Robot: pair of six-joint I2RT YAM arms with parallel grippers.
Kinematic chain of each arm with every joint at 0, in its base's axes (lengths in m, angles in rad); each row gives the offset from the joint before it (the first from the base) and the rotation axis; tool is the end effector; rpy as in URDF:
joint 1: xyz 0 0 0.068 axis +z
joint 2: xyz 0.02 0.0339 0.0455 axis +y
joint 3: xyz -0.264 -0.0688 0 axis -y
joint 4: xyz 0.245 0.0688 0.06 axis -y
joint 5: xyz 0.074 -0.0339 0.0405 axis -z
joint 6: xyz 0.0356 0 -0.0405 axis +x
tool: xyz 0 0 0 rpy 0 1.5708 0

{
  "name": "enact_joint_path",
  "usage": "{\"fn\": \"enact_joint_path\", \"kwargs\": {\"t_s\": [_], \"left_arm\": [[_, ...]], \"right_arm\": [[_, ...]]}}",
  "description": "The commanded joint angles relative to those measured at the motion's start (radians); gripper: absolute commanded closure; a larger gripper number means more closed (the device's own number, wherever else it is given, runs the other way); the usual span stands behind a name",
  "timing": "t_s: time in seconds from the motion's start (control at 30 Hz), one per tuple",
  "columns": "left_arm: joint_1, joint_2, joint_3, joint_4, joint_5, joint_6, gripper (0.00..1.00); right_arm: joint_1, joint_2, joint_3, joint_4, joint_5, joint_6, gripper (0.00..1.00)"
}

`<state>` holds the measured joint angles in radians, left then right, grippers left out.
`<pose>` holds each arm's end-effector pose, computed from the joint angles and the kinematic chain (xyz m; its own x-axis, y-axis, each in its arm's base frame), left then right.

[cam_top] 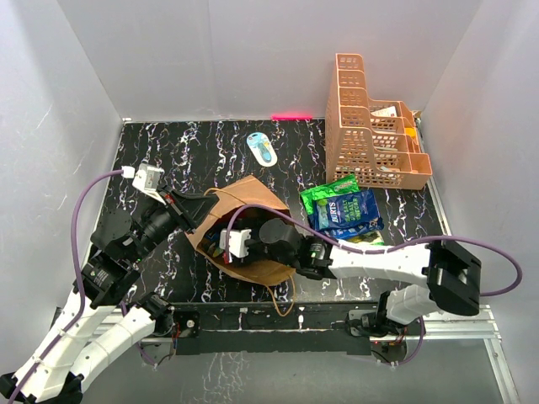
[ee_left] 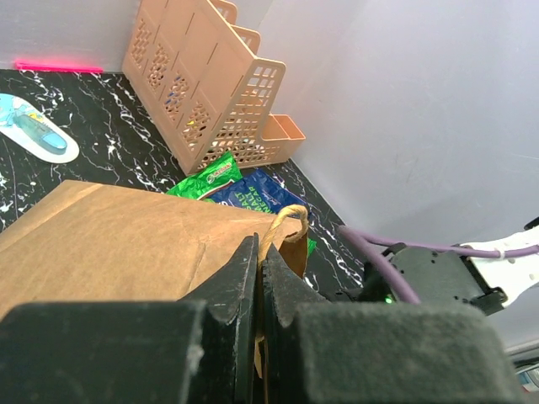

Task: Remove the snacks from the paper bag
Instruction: Take out the snack from the paper bag.

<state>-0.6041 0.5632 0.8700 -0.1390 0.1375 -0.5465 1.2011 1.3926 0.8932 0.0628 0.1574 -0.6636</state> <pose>0.0959 -0.0721 0.4039 -0.2328 -0.4648 -0.8542 0.6472 0.5816 -0.4928 0.1194 0.2926 0.2625 0.4153 -0.6120 -0.6731 -0.7792 0.1426 -0.6104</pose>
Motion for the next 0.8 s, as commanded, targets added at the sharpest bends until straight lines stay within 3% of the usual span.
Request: {"fn": "enact_joint_path", "kwargs": {"t_s": [0.0,0.23,0.53,0.7,0.77], "left_arm": [[0.001,0.001,0.037,0.017,0.019,0.001,1.00],[0.001,-0.005,0.034,0.021,0.007,-0.004,1.00],[0.000,-0.002,0.055,-0.011,-0.005,0.006,1.00],[0.001,0.001,0.057,-0.014,-0.006,0.007,1.00],[0.001,0.002,0.055,-0.015,-0.007,0.004,1.00]], "right_arm": [[-0.034,0.014,-0.013,0.222,0.040,-0.049,0.37],[-0.115,0.059,-0.091,0.413,-0.142,-0.025,0.34],[-0.126,0.184,-0.044,0.440,-0.171,-0.040,0.33],[-0.129,0.258,0.005,0.439,-0.148,-0.046,0.37],[-0.133,0.283,0.025,0.438,-0.150,-0.044,0.44]]}}
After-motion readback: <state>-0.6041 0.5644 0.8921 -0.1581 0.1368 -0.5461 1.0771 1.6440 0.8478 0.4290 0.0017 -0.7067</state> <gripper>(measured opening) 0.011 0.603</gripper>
